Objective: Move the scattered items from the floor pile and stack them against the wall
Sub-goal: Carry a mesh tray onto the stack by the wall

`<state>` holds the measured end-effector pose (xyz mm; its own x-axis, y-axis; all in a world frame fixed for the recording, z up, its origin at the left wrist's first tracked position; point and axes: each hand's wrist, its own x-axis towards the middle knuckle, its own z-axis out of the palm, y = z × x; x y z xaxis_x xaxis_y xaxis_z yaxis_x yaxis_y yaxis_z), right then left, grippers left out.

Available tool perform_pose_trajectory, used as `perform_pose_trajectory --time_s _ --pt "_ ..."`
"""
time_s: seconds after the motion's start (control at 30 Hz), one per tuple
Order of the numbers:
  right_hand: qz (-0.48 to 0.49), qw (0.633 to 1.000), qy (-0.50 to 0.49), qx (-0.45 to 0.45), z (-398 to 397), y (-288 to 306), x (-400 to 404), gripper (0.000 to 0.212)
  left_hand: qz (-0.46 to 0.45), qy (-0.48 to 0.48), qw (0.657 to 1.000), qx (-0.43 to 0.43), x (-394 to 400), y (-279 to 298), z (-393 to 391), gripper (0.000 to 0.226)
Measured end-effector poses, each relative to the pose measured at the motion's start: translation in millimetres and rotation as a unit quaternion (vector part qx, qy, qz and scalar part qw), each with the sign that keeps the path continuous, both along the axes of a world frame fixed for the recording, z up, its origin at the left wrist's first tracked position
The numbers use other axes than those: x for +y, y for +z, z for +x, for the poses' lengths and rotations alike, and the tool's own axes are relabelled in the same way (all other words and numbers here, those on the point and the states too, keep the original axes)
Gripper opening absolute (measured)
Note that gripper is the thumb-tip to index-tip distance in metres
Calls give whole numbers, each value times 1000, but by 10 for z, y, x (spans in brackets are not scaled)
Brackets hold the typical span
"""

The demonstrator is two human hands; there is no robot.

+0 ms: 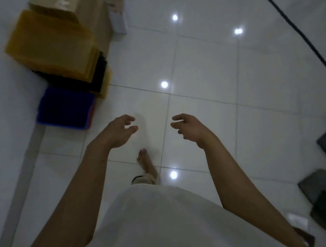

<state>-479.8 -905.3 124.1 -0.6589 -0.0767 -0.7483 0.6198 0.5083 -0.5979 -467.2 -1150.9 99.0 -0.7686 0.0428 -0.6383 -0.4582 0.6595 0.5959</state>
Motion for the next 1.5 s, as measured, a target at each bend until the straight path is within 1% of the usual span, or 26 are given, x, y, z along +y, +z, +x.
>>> perform_pose_trajectory --time_s 0.13,0.3,0.4,0.5,0.67,0.73,0.8,1.0,1.2,1.3,1.4,1.5 --pt "-9 994 -110 -11 803 -158 636 34 -3 -112 994 10 704 -60 301 43" --pt "2 969 -246 -28 2029 -99 1283 36 63 -178 981 52 1583 76 930 36" --pt "14 950 -310 -23 2735 22 1617 38 94 -251 962 46 2027 137 1338 34" --pt "41 921 -387 1 3353 169 1950 38 126 -311 941 40 2536 169 1685 32" --pt "87 851 -516 38 4055 347 2368 37 177 -435 882 47 3322 336 2124 30" --pt "92 828 -551 47 4161 351 2460 37 186 -466 864 42 3524 368 2197 28" --pt "87 814 -572 50 4163 338 2543 37 187 -490 850 35 3718 364 2190 26" --pt "73 803 -589 57 3885 329 2933 42 167 -548 819 40 4430 321 1820 31" --pt "92 762 -637 69 3758 440 3403 43 172 -600 780 40 5237 417 1521 29" --pt "94 747 -655 63 3820 413 3557 43 175 -611 771 38 5557 433 1516 29" --pt "94 727 -678 53 3935 331 3761 42 177 -631 755 22 5867 396 1601 30" --pt "93 711 -695 44 4089 258 4078 42 159 -657 737 7 6235 314 1733 31"
